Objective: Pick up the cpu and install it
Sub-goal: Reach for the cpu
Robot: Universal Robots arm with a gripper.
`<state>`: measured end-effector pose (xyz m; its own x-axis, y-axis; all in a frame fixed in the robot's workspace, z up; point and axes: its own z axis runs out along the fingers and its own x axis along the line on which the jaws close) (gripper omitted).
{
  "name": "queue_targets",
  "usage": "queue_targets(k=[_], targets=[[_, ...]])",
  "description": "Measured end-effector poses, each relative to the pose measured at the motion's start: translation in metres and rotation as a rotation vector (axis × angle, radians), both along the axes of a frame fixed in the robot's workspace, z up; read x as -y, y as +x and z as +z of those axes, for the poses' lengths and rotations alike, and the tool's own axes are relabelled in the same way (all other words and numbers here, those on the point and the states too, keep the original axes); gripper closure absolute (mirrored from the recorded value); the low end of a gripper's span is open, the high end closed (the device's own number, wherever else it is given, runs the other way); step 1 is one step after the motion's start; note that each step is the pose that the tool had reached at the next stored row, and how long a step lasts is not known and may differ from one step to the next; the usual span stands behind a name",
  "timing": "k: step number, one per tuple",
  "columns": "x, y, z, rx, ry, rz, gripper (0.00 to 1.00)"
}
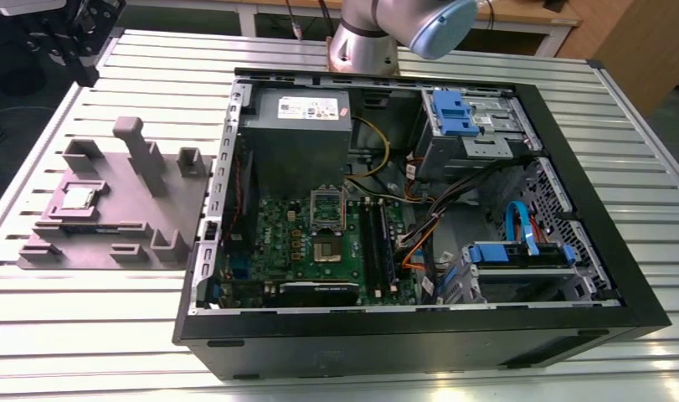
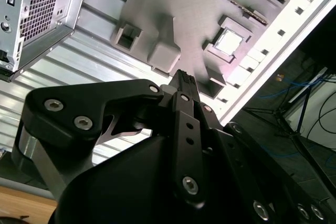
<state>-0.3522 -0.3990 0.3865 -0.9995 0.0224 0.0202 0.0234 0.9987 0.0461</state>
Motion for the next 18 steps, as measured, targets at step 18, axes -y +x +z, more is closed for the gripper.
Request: queue_targets(k=[18], targets=[[0.0, -0.0221, -0.0001, 0.0, 0.0, 0.0, 0.89]])
